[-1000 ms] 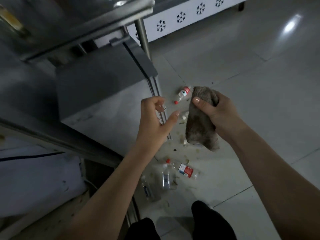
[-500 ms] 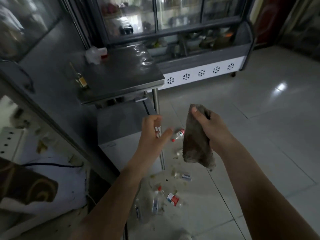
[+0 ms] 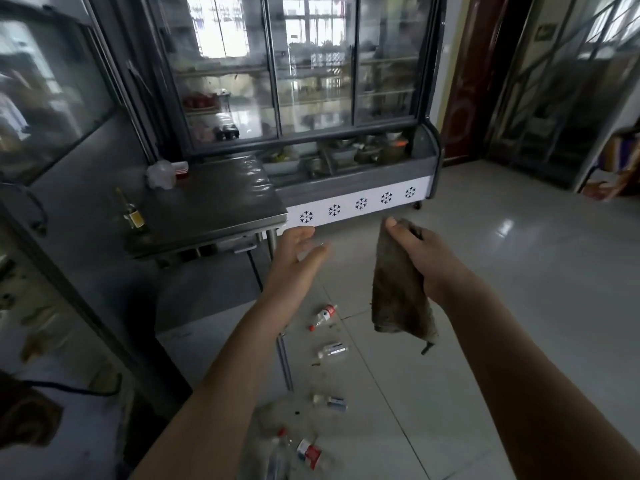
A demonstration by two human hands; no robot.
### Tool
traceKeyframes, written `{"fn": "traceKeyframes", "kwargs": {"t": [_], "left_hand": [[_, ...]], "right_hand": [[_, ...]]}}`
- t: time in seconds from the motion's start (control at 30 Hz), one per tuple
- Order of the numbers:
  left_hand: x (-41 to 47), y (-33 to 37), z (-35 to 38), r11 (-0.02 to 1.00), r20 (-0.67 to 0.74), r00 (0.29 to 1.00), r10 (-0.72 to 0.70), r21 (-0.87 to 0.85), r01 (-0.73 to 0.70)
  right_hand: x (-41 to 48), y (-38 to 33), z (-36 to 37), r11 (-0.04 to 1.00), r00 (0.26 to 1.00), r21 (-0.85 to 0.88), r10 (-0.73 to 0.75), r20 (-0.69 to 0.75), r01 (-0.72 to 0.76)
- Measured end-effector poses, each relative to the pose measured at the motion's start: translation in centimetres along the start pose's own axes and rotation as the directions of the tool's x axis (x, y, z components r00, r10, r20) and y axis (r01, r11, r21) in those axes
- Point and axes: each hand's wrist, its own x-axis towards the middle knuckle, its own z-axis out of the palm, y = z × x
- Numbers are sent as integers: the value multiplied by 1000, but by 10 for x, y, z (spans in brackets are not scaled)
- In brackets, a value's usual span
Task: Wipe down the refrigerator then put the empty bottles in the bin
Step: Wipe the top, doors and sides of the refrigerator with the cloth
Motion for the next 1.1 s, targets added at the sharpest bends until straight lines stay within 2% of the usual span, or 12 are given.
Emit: {"fn": "traceKeyframes", "kwargs": {"t": [0.1, 0.3, 0.5, 0.67, 0.87, 1.1], "left_hand": [[1, 20, 51, 1000, -13, 1000, 19, -20, -19], [4, 47, 168, 993, -155, 988, 6, -114, -24], [22, 55, 248, 997, -137, 990, -41, -72, 31], [68, 42, 289, 994, -168, 983, -74, -93, 59], [172, 1, 322, 995, -229, 970, -77, -78, 61], [299, -22, 355, 992, -288, 952, -101, -99, 76]], "right_hand": [[11, -10, -47, 1000, 998, -1, -23, 54, 23], [38, -27, -152, 999, 990, -15, -47, 134, 50], [85, -32, -229, 998, 990, 63, -26, 139, 17], [146, -23, -257, 997, 972, 78, -12, 235, -7], [258, -21, -267, 998, 940, 60, -52, 338, 33], [392, -41, -264, 998, 912, 51, 22, 411, -47]]}}
